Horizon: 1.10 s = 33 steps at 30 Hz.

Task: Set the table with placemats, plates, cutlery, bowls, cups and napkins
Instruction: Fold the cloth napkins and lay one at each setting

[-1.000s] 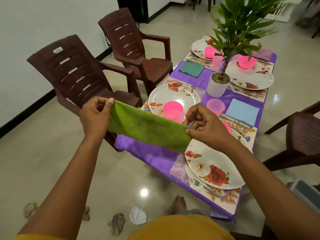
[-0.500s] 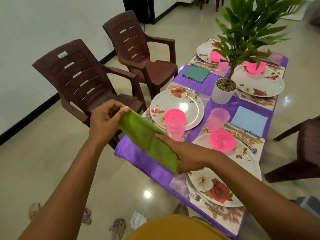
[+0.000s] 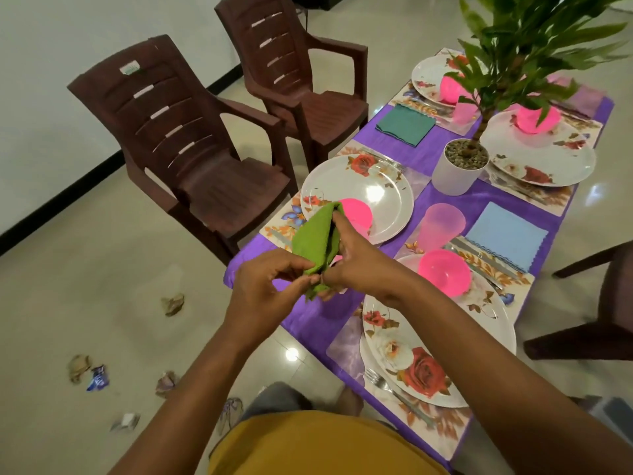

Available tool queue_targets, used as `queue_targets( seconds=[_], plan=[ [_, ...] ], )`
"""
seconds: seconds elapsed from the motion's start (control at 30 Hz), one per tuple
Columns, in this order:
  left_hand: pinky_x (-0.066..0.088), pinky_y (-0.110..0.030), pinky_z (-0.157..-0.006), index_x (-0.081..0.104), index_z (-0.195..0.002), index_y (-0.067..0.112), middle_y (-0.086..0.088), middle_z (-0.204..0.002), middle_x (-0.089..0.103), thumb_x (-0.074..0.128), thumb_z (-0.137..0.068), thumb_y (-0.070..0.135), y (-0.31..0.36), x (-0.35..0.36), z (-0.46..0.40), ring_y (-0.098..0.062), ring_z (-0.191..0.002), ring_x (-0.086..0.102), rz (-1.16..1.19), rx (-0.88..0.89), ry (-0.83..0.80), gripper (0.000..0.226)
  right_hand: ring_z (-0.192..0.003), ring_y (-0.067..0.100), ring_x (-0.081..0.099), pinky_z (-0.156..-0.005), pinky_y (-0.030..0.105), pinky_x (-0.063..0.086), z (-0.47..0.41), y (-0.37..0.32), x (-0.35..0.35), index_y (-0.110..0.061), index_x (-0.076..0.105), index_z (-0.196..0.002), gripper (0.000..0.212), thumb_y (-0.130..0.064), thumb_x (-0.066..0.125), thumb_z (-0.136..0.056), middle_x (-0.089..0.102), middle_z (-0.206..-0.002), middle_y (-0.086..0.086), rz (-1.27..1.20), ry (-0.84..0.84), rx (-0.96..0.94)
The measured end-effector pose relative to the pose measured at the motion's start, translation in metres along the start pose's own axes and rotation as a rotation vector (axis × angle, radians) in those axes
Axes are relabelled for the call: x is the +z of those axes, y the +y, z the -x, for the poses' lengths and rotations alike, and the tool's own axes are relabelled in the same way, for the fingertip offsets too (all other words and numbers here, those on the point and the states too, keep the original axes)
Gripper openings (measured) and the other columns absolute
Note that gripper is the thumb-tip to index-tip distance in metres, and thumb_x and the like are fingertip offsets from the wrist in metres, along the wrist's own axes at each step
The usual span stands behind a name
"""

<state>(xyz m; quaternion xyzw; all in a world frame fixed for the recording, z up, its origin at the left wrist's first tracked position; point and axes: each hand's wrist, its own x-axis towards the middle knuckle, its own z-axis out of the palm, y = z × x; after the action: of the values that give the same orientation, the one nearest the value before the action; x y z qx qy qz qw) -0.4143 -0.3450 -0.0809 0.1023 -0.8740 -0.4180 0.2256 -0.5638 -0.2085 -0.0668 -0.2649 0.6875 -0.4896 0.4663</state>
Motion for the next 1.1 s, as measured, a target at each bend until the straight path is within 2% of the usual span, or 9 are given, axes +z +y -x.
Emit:
queue_targets(
  seconds=[0.13,0.33,0.53,0.6,0.67,0.77,0.83,0.97,1.1],
  plan=[
    [0.061,-0.031,-0.077,0.081,-0.105,0.011,0.005,-0.093,0.076,0.084,-0.087,0.011,0.001,0.003,0.000,-0.013,-0.085,0.072,-0.011,0.010,0.002,0.018,-0.094,0.038,0.076,-0.077,0.058,0.063,-0.005,-0.007,-0.006,-0.048,-0.002,-0.161,0.122,0.010,0.070,-0.081,0.047,-0.149,0.013,0.049,-0.029,-0.019],
    [0.061,-0.026,-0.078,0.082,-0.106,0.013,0.007,-0.094,0.076,0.084,-0.087,0.011,-0.006,0.000,-0.010,-0.014,-0.087,0.072,0.005,0.024,-0.040,0.018,-0.124,0.027,0.062,-0.089,0.051,0.062,-0.012,-0.017,-0.016,-0.045,0.008,-0.159,0.112,-0.004,0.078,-0.082,0.050,-0.148,0.005,0.201,0.020,-0.044],
    [0.061,-0.030,-0.076,0.082,-0.103,0.012,0.005,-0.093,0.077,0.082,-0.087,0.020,-0.018,-0.005,-0.025,-0.013,-0.086,0.072,0.032,0.088,-0.065,0.018,-0.105,0.023,0.066,-0.089,0.043,0.062,-0.021,-0.033,-0.017,-0.038,0.004,-0.162,0.088,-0.016,0.059,-0.097,0.057,-0.115,-0.003,0.243,0.038,-0.034],
    [0.060,-0.033,-0.076,0.082,-0.100,0.010,0.004,-0.092,0.077,0.083,-0.085,0.020,-0.025,-0.008,-0.033,-0.011,-0.086,0.072,0.022,0.119,-0.047,0.018,-0.106,0.023,0.065,-0.090,0.042,0.062,-0.028,-0.040,-0.014,-0.034,0.006,-0.163,0.084,-0.025,0.061,-0.100,0.057,-0.118,0.000,0.248,0.077,-0.057],
    [0.060,-0.034,-0.079,0.082,-0.097,0.008,0.003,-0.092,0.078,0.084,-0.083,0.017,-0.031,-0.013,-0.043,-0.010,-0.087,0.072,0.052,0.155,-0.033,0.016,-0.092,0.011,0.061,-0.080,0.029,0.058,-0.038,-0.047,-0.009,-0.031,0.008,-0.162,0.085,-0.030,0.065,-0.099,0.056,-0.106,-0.008,0.289,0.147,-0.088],
    [0.060,-0.036,-0.080,0.082,-0.094,0.008,0.005,-0.092,0.078,0.085,-0.083,0.014,-0.041,-0.026,-0.059,-0.009,-0.089,0.073,0.094,0.207,-0.054,0.013,-0.066,0.000,0.040,-0.059,0.015,0.034,-0.054,-0.054,0.001,-0.028,0.011,-0.162,0.085,-0.023,0.067,-0.099,0.033,-0.080,-0.020,0.371,0.238,-0.110],
    [0.059,-0.036,-0.080,0.081,-0.092,0.010,0.006,-0.092,0.077,0.087,-0.083,0.012,-0.048,-0.039,-0.068,-0.011,-0.089,0.073,0.112,0.232,-0.089,0.011,-0.069,0.001,0.040,-0.062,0.017,0.034,-0.065,-0.061,0.011,-0.031,0.012,-0.162,0.085,-0.023,0.068,-0.097,0.039,-0.085,-0.019,0.402,0.266,-0.111],
    [0.056,-0.024,-0.080,0.080,-0.089,0.009,0.008,-0.091,0.076,0.089,-0.081,0.008,-0.068,-0.061,-0.081,-0.006,-0.088,0.072,0.162,0.254,-0.111,0.012,-0.081,0.007,0.051,-0.074,0.028,0.043,-0.093,-0.074,0.029,-0.034,0.023,-0.157,0.080,-0.018,0.069,-0.093,0.056,-0.120,-0.003,0.354,0.326,-0.128],
    [0.058,-0.031,-0.076,0.082,-0.088,0.012,0.009,-0.088,0.076,0.088,-0.082,0.018,-0.093,-0.082,-0.095,-0.010,-0.084,0.073,0.225,0.251,-0.207,0.011,-0.106,0.016,0.062,-0.087,0.035,0.055,-0.110,-0.088,0.047,-0.035,0.039,-0.144,0.070,0.000,0.063,-0.089,0.061,-0.126,-0.004,0.357,0.425,-0.186]
  ],
)
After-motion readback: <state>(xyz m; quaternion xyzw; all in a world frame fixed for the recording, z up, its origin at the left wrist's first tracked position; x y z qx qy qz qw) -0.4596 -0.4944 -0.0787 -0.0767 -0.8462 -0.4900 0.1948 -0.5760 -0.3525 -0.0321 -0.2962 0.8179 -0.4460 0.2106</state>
